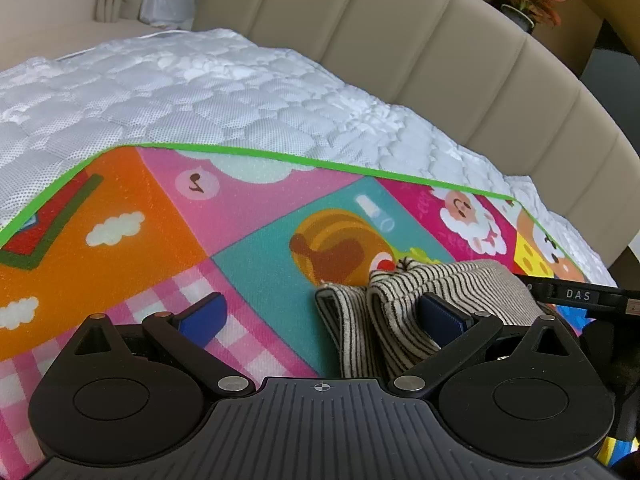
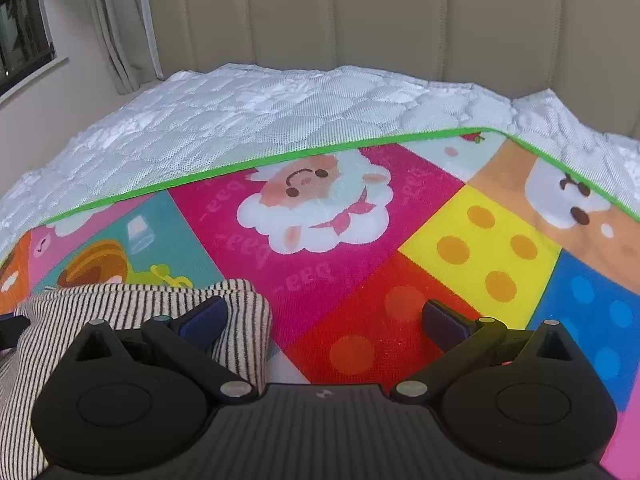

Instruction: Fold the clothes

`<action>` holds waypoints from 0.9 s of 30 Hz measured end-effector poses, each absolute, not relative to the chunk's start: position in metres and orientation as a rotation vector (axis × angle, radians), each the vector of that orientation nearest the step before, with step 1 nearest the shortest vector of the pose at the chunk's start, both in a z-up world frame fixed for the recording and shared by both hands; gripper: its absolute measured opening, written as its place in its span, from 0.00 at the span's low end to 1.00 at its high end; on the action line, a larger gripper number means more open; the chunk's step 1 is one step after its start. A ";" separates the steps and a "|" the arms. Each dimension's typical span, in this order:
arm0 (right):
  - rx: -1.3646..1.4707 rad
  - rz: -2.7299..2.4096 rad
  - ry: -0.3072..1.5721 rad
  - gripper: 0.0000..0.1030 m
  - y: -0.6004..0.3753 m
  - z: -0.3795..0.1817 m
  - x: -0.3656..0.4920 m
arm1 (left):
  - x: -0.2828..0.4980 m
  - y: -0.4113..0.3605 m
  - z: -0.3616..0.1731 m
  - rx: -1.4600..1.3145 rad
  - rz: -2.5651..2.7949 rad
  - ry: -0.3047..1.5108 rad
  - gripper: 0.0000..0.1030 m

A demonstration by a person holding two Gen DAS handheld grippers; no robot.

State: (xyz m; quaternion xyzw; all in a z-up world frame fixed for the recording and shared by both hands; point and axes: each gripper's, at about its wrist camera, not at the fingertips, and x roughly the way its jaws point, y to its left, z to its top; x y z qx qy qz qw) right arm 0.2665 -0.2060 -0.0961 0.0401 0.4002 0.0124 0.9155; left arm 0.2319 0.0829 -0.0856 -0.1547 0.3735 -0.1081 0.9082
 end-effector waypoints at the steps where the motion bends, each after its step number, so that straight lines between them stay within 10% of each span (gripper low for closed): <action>1: 0.078 0.023 0.822 1.00 -0.206 -0.094 0.265 | 0.232 0.083 -0.086 -0.318 -0.223 0.771 1.00; 13: 0.424 0.115 0.873 0.99 -0.235 -0.065 0.172 | 0.230 0.085 -0.084 -0.301 -0.213 0.784 1.00; 16: 0.538 0.122 0.923 0.82 -0.234 -0.081 0.159 | 0.230 0.085 -0.084 -0.293 -0.214 0.785 1.00; 27: 0.553 0.084 0.948 0.91 -0.230 -0.086 0.161 | 0.213 0.087 -0.051 -0.249 -0.232 0.722 1.00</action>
